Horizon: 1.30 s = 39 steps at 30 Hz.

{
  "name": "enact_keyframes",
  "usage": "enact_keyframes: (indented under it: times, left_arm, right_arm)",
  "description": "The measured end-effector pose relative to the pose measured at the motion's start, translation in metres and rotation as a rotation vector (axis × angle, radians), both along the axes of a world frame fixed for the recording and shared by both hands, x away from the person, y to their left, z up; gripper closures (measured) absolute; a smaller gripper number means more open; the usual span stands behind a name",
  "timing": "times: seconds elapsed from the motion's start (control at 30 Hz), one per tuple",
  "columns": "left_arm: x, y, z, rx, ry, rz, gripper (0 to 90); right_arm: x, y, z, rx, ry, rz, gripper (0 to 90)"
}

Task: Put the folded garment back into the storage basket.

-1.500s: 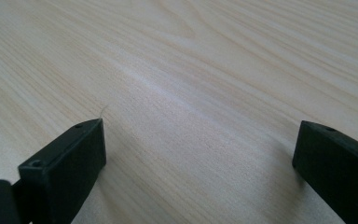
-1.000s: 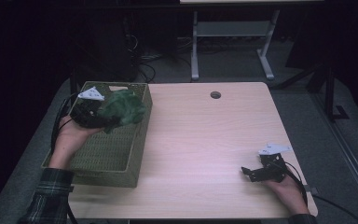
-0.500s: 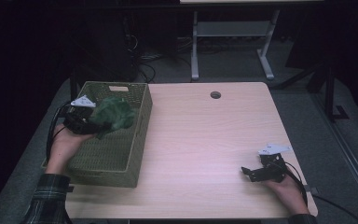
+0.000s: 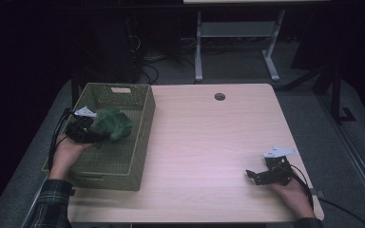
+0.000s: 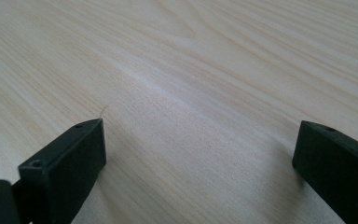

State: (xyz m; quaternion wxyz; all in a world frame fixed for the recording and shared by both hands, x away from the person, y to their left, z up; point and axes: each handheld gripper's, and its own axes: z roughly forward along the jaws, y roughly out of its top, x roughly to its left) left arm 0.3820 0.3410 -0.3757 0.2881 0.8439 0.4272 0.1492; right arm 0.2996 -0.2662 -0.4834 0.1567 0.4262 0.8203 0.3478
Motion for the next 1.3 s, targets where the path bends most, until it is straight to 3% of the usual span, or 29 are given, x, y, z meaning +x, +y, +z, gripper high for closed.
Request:
enact_keyframes:
  times: [0.27,0.43,0.6,1.0,1.3]
  left_arm:
    - [0.006,-0.003,-0.016,0.019,0.045,-0.011,67.3]
    - [0.009,-0.006,-0.023,0.054,0.080,-0.023,65.9]
    - [0.010,-0.005,-0.025,0.062,0.092,-0.020,61.5]
    - [0.009,-0.004,-0.030,0.072,0.096,-0.005,39.8]
    - [0.010,-0.004,-0.028,0.060,0.050,0.019,17.2]
  right_arm:
    - [0.000,0.000,0.000,0.000,0.000,0.000,2.2]
    - [0.000,0.000,0.000,0.000,0.000,0.000,2.2]
    - [0.000,0.000,0.000,0.000,0.000,0.000,2.3]
    - [0.000,0.000,0.000,0.000,0.000,0.000,2.2]
    - [0.000,0.000,0.000,0.000,0.000,0.000,2.3]
